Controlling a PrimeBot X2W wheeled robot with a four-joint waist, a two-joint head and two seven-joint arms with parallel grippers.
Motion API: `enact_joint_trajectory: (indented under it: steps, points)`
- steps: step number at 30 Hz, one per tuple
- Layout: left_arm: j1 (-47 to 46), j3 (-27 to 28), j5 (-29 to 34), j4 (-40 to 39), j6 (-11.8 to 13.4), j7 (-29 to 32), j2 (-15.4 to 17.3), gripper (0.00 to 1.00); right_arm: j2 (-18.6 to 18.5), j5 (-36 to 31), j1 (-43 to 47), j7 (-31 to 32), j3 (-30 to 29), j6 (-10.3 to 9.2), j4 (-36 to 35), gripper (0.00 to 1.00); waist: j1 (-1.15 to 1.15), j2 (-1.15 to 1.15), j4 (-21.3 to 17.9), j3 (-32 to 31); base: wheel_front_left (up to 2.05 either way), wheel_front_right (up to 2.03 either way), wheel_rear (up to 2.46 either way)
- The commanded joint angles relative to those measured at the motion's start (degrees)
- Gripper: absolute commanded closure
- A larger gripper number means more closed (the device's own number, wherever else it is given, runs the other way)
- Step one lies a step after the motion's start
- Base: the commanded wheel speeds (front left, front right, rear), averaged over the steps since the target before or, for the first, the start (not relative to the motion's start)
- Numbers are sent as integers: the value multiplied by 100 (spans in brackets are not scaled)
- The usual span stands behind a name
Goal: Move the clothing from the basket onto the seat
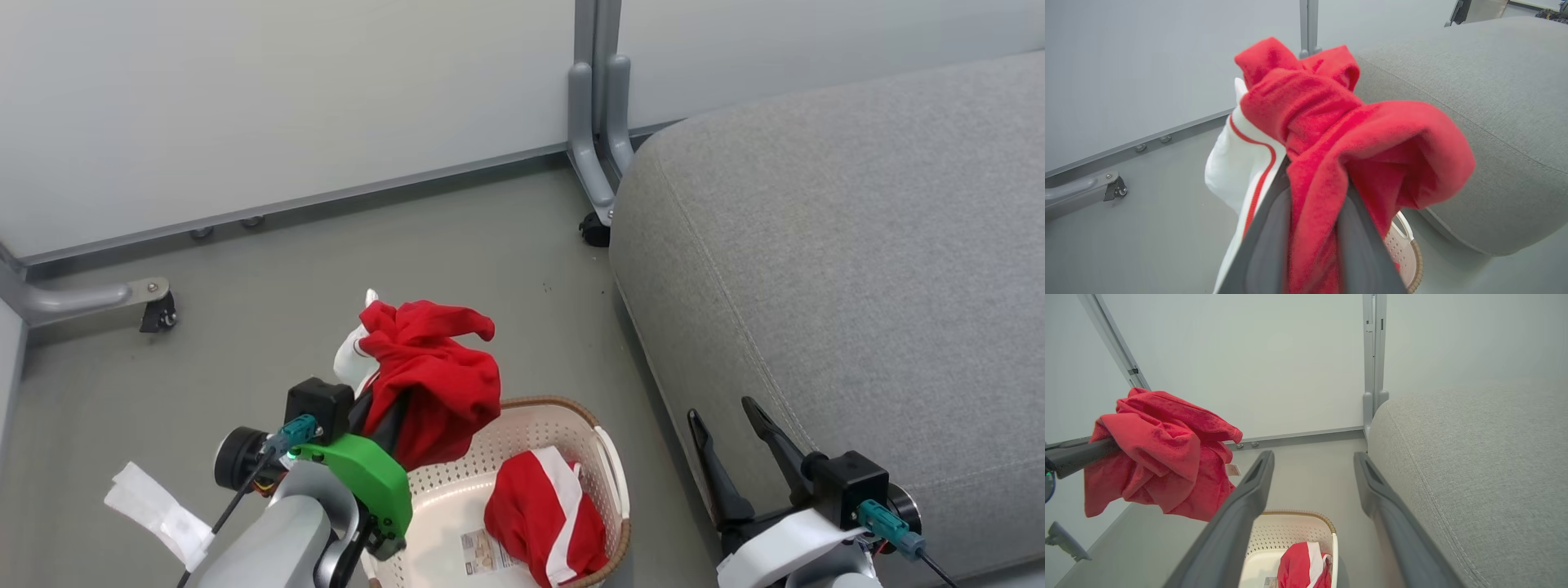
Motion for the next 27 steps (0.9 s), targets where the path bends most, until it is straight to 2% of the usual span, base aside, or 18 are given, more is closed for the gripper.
enact_joint_trajectory:
  steps: [1,6,14,21,27]
  points:
    - [221,229,163,-298,63,-17,58,100,-17,-7,75,-18,2,0,-30,0,1,0,212,-244,0,0,0]
    - [811,1099,642,-1416,121,-18,16,100,-51,1,113,-18,66,0,-72,0,1,0,226,-272,0,0,0]
    - [1408,2099,1489,-2688,-272,-12,-240,100,-14,-19,132,-18,91,0,-192,0,1,0,242,-255,0,0,0]
    - [1609,2491,2000,-3298,-558,-12,-574,100,9,-11,124,-18,144,0,-234,0,1,0,212,-221,0,0,0]
    - [1670,2480,1992,-3631,-658,-12,-833,100,2,13,125,-18,154,0,-240,0,1,0,182,-188,0,0,0]
